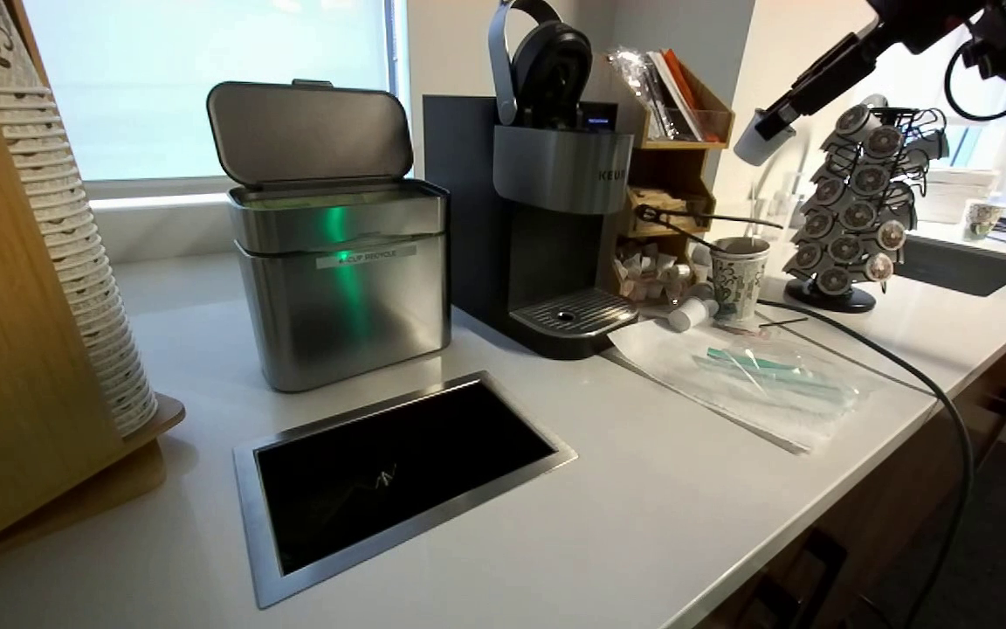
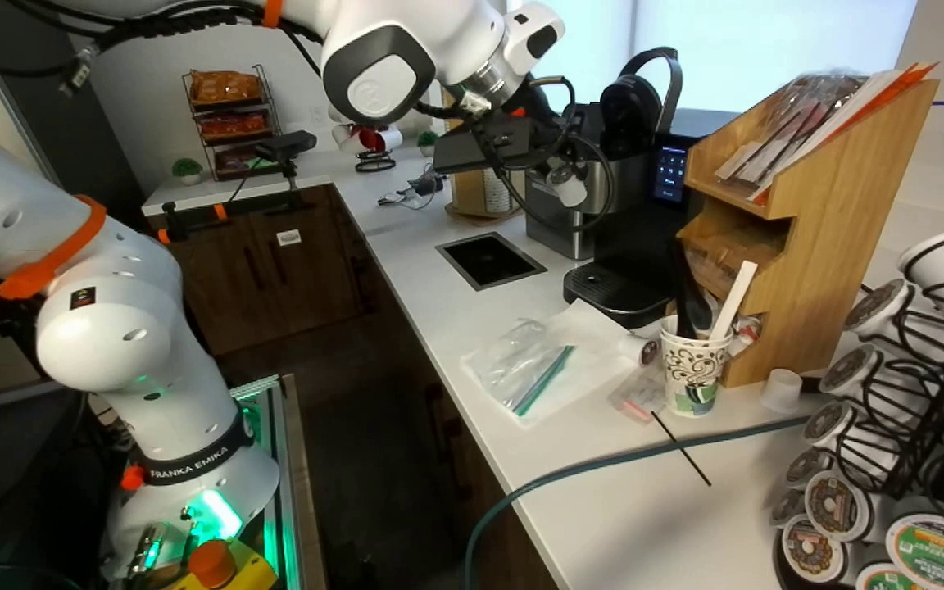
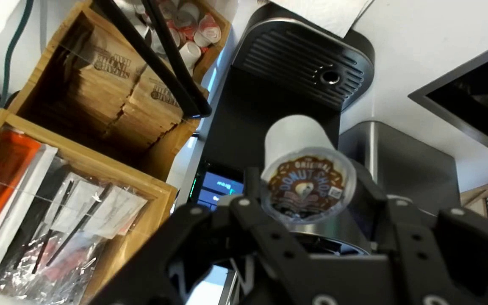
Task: Put the coffee pod in the coffee maker
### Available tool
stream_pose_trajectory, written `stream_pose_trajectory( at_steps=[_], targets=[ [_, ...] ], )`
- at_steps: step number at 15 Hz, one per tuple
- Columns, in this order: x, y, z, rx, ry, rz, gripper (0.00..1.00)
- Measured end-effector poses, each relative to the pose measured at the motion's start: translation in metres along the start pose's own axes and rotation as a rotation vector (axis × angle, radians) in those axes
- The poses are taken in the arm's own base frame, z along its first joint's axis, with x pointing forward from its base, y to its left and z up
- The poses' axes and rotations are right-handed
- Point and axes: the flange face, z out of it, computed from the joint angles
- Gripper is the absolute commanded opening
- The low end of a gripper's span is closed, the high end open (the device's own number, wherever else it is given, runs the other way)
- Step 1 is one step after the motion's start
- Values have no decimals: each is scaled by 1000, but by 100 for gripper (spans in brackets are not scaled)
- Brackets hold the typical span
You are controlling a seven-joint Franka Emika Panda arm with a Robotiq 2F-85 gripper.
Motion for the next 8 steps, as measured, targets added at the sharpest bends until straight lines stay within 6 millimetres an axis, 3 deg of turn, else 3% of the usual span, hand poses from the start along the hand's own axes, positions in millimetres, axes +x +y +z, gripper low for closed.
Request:
stream_pose_trajectory(
  at_steps=[3, 8],
  targets=[
    [7, -1, 1, -13, 22, -8, 29],
    [87, -16, -23, -53, 162, -141, 29]
  ],
)
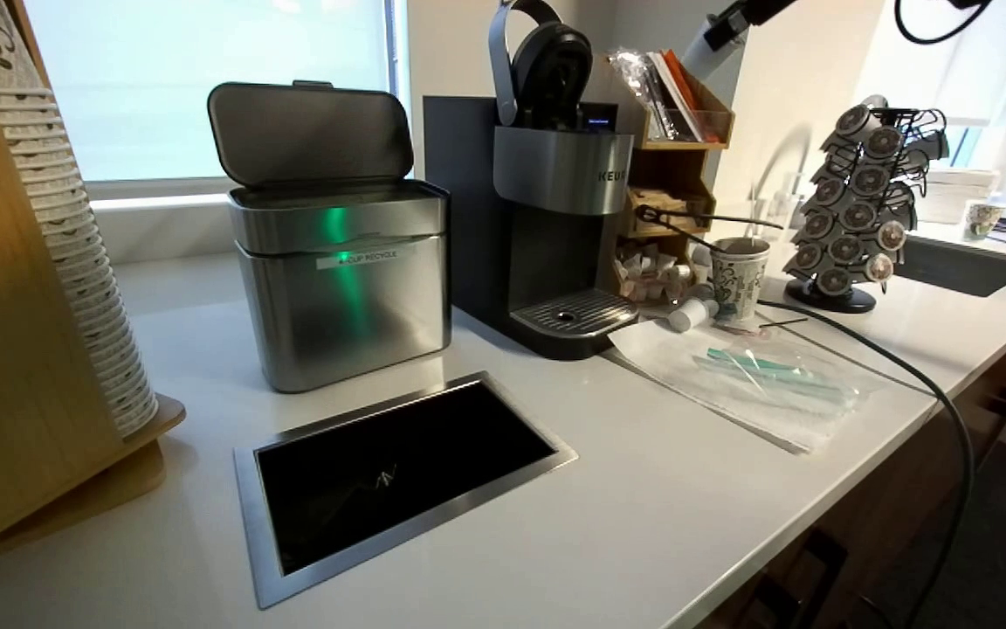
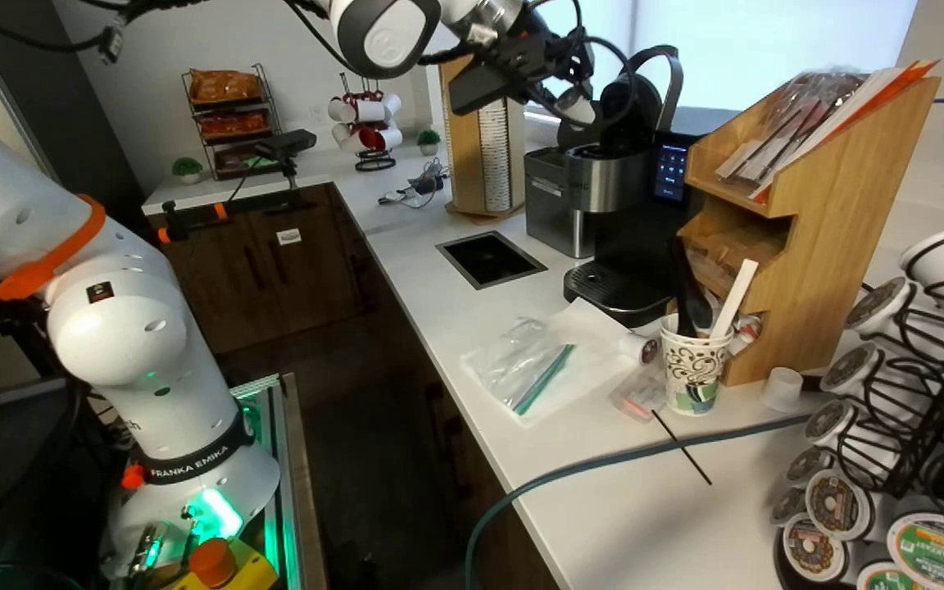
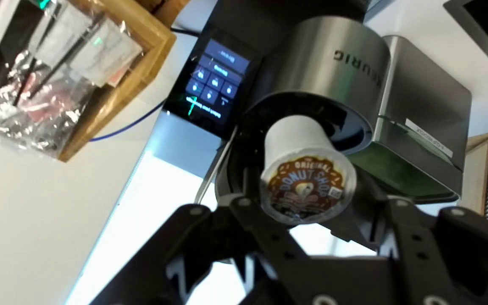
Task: Put the coffee pod in the coffee maker
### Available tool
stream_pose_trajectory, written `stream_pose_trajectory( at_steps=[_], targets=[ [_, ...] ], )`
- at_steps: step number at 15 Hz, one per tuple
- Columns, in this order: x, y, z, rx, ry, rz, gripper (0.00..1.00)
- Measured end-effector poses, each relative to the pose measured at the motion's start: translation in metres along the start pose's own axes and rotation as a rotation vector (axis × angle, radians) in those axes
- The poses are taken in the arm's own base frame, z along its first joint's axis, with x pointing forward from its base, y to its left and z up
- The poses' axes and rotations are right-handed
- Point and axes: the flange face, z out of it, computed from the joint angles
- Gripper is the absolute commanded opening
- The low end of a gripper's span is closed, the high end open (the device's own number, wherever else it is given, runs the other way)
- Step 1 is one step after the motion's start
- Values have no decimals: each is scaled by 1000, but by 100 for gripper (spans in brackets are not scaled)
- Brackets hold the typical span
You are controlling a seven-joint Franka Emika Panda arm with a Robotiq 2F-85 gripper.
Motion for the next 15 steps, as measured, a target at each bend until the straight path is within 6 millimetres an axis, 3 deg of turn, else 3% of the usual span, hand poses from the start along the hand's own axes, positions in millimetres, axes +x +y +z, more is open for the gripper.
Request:
stream_pose_trajectory(
  at_steps=[3, 4, 8, 9, 15],
  targets=[
    [25, 9, 14, 65, -57, -38, 29],
    [30, 14, 20, 98, -88, -37, 54],
    [48, 30, 33, 154, -133, -34, 54],
    [48, 31, 34, 154, -134, -35, 29],
    [56, 17, 46, 163, -141, -13, 29]
  ],
)
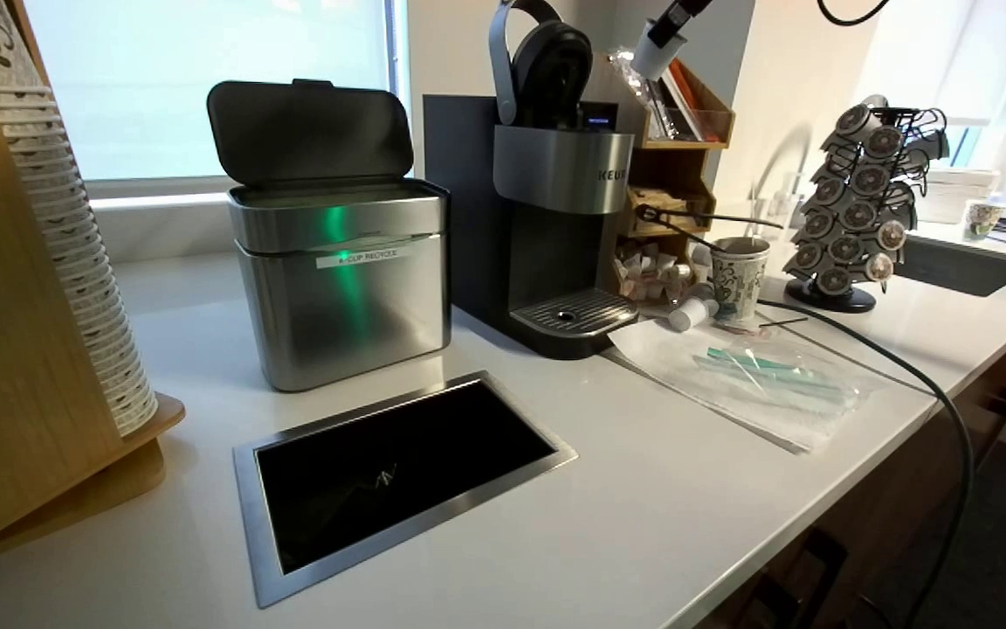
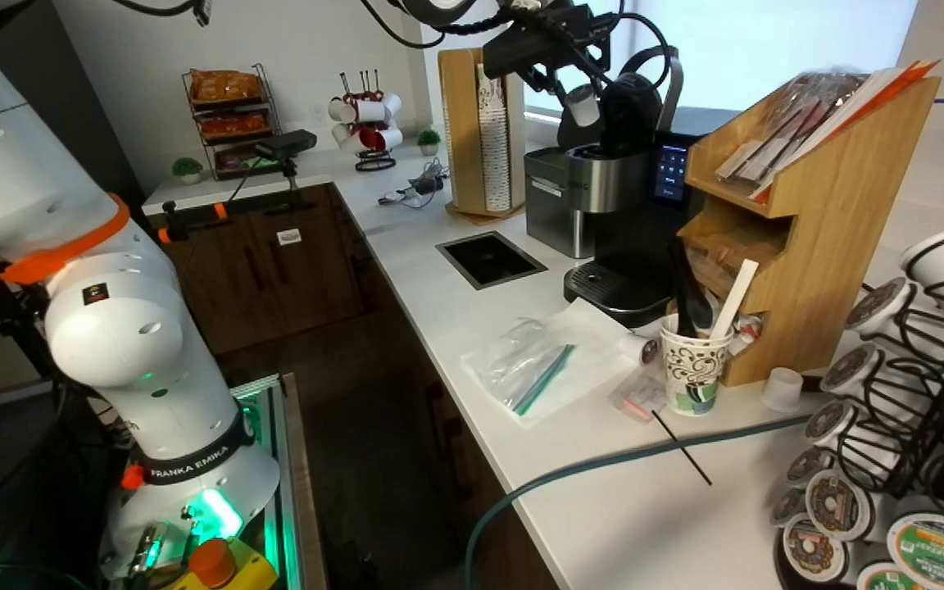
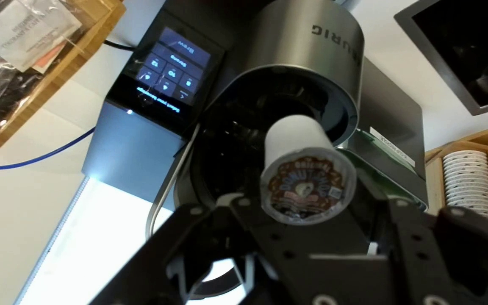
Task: Put the coffee pod in the coffee maker
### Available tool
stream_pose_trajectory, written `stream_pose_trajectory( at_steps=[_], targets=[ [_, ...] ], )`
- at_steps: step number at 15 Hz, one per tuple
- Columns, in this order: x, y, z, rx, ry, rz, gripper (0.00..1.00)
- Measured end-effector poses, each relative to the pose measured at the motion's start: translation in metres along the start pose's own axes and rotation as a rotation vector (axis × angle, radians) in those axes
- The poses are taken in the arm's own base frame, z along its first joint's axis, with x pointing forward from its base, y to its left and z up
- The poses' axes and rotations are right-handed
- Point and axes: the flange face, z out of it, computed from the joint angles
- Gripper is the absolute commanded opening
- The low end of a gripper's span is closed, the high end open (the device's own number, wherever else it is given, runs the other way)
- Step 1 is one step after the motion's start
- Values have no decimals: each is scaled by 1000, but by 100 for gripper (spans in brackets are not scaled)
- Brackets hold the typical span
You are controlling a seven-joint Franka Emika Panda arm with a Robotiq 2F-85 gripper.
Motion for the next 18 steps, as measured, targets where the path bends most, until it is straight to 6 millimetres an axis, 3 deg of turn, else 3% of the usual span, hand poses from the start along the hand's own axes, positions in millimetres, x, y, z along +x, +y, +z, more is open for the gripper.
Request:
stream_pose_trajectory(
  at_steps=[12, 18],
  targets=[
    [30, 1, 75, -42, -9, 44, 29],
    [32, 3, 89, -37, -61, 63, 29]
  ],
)
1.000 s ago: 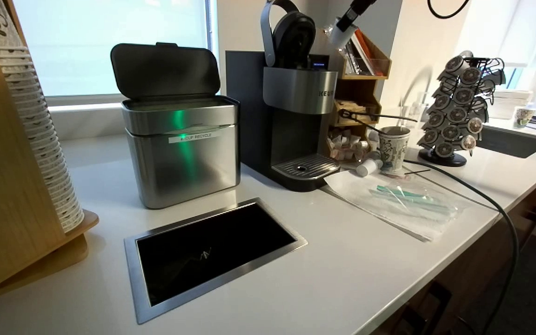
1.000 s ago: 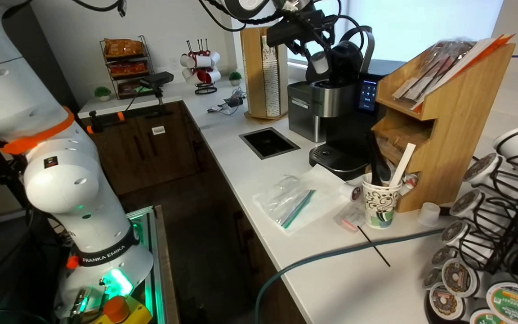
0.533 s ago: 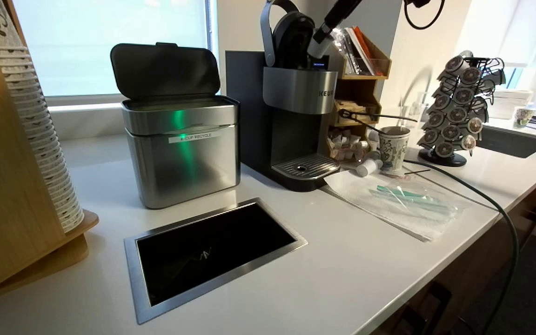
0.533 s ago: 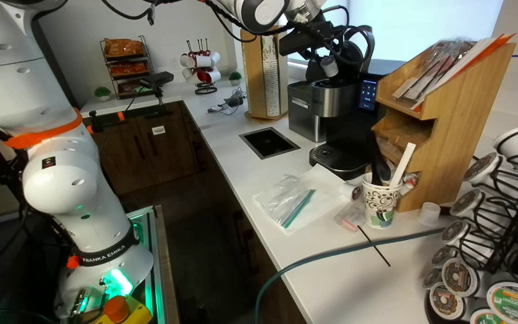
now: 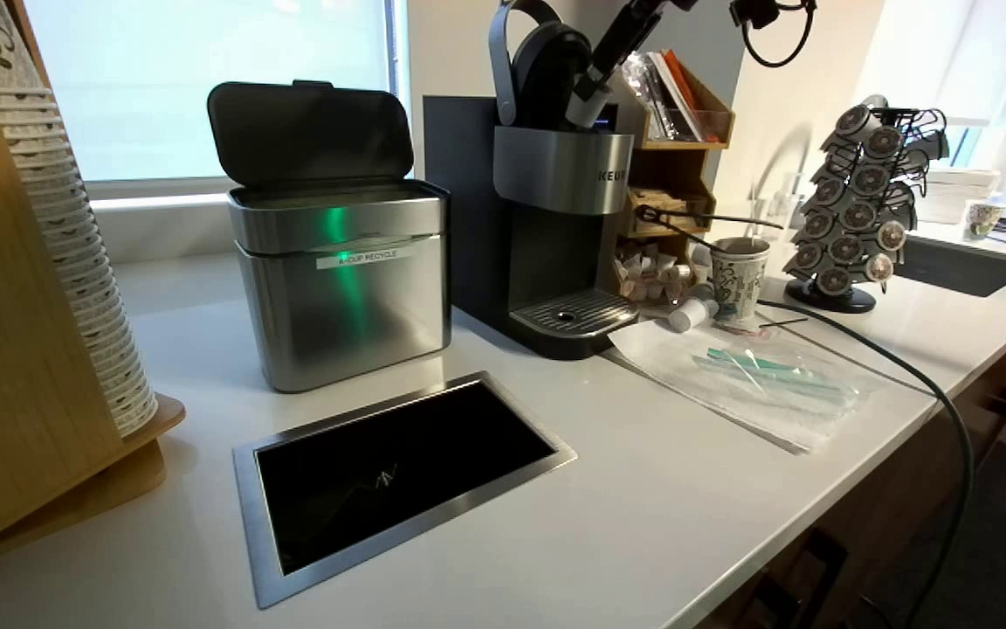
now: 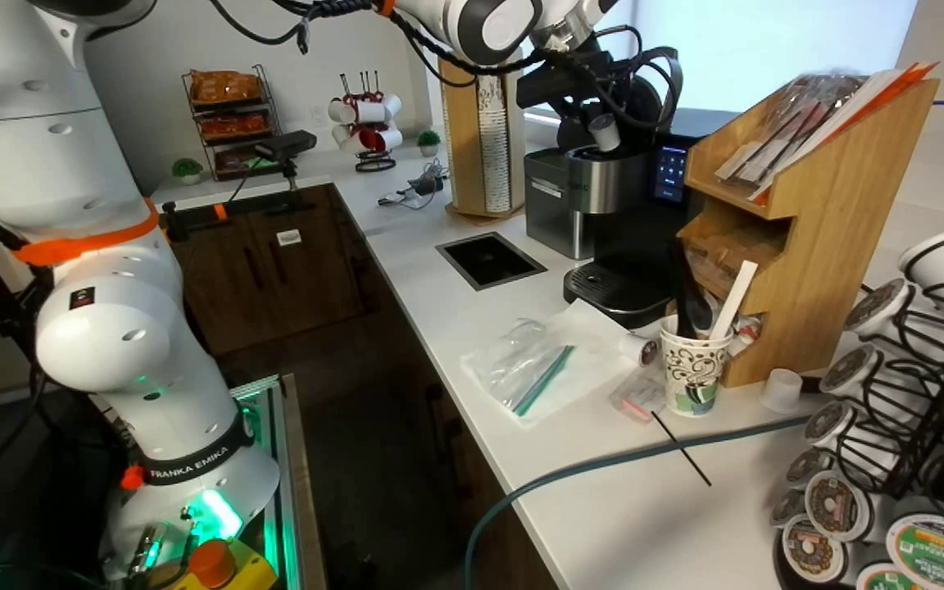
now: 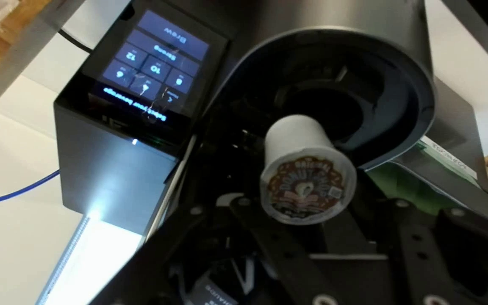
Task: Put the coffee pod in the coffee maker
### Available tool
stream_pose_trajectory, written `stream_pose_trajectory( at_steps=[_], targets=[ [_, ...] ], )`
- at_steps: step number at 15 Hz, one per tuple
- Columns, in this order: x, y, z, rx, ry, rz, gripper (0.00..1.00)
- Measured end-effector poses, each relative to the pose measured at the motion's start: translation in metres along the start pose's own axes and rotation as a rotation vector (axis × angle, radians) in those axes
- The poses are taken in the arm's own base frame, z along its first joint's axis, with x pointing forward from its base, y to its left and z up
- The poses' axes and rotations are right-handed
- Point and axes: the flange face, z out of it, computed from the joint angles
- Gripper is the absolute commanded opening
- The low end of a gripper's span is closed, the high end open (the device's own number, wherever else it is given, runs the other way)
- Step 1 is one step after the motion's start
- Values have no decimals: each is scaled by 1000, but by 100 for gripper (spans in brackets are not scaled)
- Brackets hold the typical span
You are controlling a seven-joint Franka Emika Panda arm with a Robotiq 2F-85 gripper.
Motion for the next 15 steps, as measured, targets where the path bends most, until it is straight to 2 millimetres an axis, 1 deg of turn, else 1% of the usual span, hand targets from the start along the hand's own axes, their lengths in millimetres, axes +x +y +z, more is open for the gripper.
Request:
stream_pose_trajectory(
  at_steps=[4, 7, 8, 9, 10, 11, 12, 15],
  targets=[
    [1, -5, 2, 58, -54, -6, 29],
    [3, -3, -1, 81, -84, -11, 29],
    [3, -2, -2, 85, -92, -13, 79],
    [3, -1, -3, 87, -99, -16, 80],
    [3, 0, -3, 90, -107, -20, 85],
    [2, -1, -2, 95, -117, -22, 93],
    [2, -2, -1, 100, -123, -24, 99],
    [1, -3, 1, 104, -130, -29, 100]
  ],
)
